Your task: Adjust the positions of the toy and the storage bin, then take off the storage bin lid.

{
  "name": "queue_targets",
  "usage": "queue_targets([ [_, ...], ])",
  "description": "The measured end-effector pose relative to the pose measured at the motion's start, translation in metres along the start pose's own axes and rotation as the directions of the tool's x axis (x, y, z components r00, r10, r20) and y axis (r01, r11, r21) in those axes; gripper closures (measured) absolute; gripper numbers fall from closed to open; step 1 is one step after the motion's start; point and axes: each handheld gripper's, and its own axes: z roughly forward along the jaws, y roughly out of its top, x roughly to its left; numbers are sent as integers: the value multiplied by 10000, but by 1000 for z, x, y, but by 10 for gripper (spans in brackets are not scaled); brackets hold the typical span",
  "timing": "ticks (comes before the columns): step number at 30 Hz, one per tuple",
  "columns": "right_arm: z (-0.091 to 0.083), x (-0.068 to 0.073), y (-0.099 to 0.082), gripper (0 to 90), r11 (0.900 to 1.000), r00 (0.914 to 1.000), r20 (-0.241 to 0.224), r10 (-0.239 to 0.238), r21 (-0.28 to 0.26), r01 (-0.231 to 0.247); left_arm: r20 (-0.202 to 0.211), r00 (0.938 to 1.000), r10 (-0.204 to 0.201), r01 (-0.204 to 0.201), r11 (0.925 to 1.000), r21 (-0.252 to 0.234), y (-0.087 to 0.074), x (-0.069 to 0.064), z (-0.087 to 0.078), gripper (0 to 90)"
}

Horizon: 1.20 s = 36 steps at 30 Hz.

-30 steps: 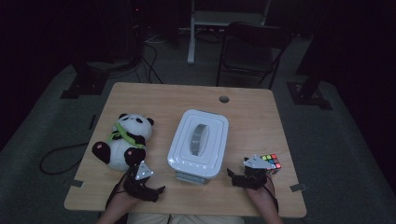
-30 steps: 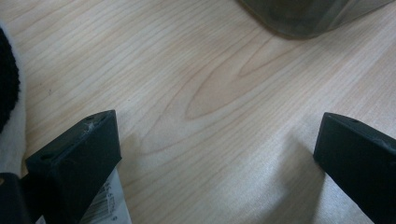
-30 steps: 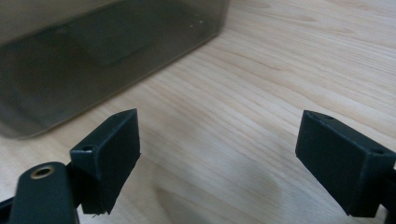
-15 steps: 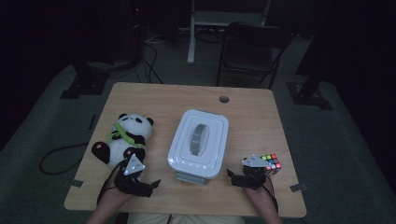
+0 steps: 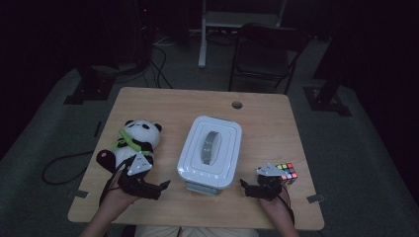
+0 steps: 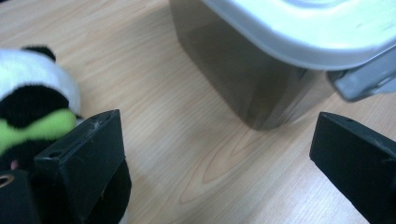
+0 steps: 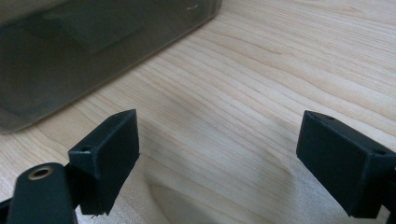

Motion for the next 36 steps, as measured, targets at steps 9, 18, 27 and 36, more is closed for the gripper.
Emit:
queue_targets([
  [9,0,-1,0,131,9999,10000,-28,86,79,-86,311,9990,332,-331,9994,-47,17,-10,6,37],
  [18,1,0,0,131,9999,10000,6,18,156,-18,456,9982,400,-389,9989,-243,30,-12,6,37],
  [27,1,0,0,132,9998,10000,78,45,195,-47,605,9954,745,-726,9968,-335,52,-24,8,37],
  [36,2,0,0,139,9994,9999,73,106,337,-108,994,9887,1123,-1083,9931,-454,74,-38,23,38],
])
